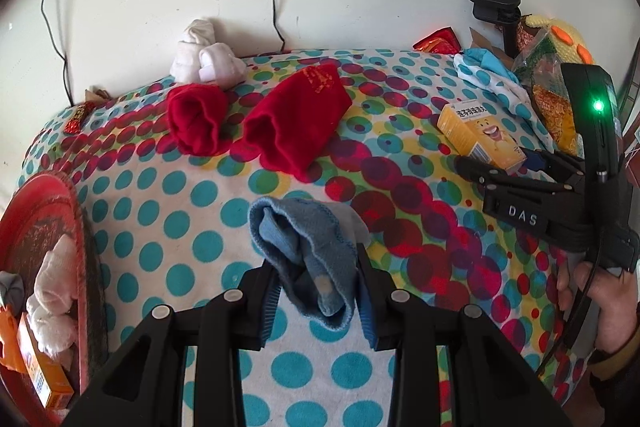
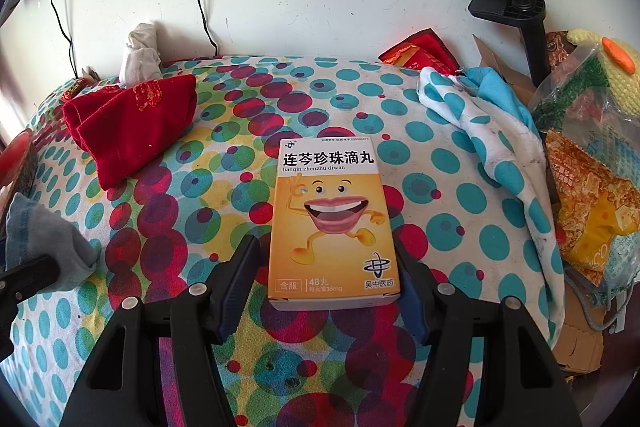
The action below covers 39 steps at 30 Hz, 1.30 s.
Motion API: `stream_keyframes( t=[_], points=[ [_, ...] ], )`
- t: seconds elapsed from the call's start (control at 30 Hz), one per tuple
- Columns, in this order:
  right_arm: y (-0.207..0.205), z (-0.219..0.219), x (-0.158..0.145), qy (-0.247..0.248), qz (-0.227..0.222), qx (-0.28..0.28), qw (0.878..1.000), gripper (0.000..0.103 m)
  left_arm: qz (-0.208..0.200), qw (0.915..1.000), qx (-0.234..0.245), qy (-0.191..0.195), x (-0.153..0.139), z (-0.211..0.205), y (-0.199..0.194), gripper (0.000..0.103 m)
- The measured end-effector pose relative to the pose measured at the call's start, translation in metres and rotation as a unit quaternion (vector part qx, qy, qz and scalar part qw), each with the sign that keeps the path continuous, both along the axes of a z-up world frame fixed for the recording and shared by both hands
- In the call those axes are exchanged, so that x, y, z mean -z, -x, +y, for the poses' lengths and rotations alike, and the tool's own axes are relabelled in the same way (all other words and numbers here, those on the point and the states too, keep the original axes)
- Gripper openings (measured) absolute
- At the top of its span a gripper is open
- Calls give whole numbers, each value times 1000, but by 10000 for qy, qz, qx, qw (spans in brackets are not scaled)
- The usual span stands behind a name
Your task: Organize objects
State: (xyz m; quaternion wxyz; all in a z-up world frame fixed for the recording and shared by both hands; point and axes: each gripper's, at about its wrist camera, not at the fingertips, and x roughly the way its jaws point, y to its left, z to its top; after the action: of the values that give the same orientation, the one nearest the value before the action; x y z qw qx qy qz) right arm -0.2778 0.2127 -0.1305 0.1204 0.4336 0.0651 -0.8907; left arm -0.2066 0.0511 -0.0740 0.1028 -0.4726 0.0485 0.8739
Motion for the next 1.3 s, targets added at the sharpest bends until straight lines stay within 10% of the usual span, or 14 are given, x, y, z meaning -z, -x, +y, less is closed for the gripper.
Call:
stream_keyframes(
  t=[0.63, 1.3],
  points=[
    [0, -1, -1, -6, -2, -18, 10000, 62, 234, 9974, -683, -82, -38, -92, -48, 34],
    [0, 0, -1, -4, -2, -55, 10000, 62, 473, 9812, -1761, 626, -61, -225, -64, 35]
  ],
)
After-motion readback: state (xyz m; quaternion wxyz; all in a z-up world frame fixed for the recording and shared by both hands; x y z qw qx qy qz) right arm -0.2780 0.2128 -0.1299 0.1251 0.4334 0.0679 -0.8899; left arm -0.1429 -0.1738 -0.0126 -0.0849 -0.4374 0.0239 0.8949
